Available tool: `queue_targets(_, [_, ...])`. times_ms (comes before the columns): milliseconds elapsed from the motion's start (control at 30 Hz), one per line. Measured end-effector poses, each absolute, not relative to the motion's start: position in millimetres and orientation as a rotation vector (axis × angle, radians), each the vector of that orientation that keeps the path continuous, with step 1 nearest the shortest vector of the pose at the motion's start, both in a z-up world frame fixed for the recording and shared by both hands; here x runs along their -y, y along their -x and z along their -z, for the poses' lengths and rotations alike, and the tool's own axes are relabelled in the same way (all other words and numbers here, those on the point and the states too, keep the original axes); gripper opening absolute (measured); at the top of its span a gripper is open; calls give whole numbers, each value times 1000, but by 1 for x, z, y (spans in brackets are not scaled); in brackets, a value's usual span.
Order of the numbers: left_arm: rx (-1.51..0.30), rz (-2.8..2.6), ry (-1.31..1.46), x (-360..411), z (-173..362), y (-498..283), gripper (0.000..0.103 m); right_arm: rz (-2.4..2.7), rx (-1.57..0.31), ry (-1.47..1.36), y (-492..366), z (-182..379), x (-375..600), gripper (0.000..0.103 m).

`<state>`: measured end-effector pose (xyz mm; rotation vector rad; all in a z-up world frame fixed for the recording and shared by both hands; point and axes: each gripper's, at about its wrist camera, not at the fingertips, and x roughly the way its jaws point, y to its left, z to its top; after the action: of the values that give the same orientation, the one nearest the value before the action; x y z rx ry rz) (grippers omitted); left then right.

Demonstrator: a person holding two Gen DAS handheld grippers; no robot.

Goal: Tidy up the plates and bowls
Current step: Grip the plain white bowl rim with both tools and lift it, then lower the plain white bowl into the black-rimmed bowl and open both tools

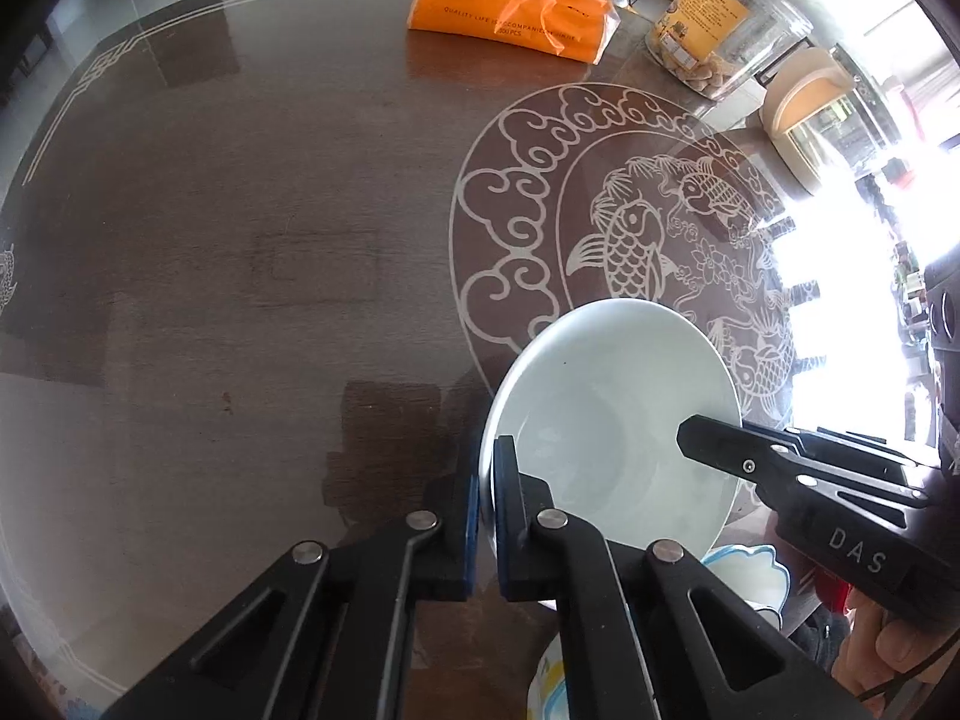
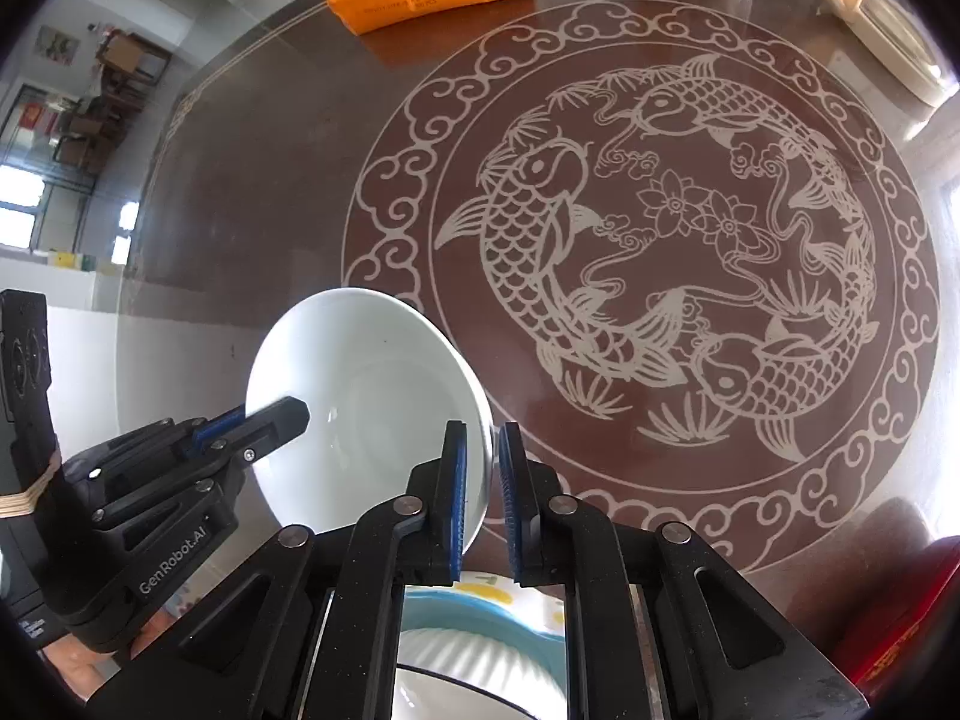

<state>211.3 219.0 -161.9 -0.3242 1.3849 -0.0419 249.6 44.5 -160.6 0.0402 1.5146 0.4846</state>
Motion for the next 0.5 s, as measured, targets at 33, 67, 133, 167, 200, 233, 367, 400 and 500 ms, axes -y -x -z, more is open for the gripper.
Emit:
queue_targets(33, [-1383, 40, 335, -220, 162, -211, 3, -486, -1504, -31, -249, 160, -45, 10])
queue_targets(67, [-1378, 38, 343, -221, 160, -210, 3, -489, -1493, -24, -248, 160, -46, 10])
queue_targets(133, [-1361, 39, 342, -220, 153, -207, 3, -499, -1471, -26, -245, 156, -45, 10])
queue_targets(167, [-1353, 39, 341, -219, 147, -206, 3, -503, -1458, -33, -242, 154, -45, 10])
queue_targets(200, [-1343, 40, 336, -218, 142, -206, 3, -507, -1445, -38, -241, 149, -44, 10])
queue_targets(233, [-1330, 41, 329, -217, 134, -205, 3, -511, -1435, -44, -240, 143, -41, 10])
queue_targets(367, [-1276, 53, 312, -213, 99, -197, 3, -529, -1382, -64, -238, 113, -33, 10])
queue_targets(400, [-1263, 61, 307, -211, 90, -193, 3, -534, -1367, -67, -235, 104, -31, 10])
queue_targets(500, [-1240, 101, 299, -203, 63, -174, 4, -549, -1330, -71, -220, 75, -21, 10])
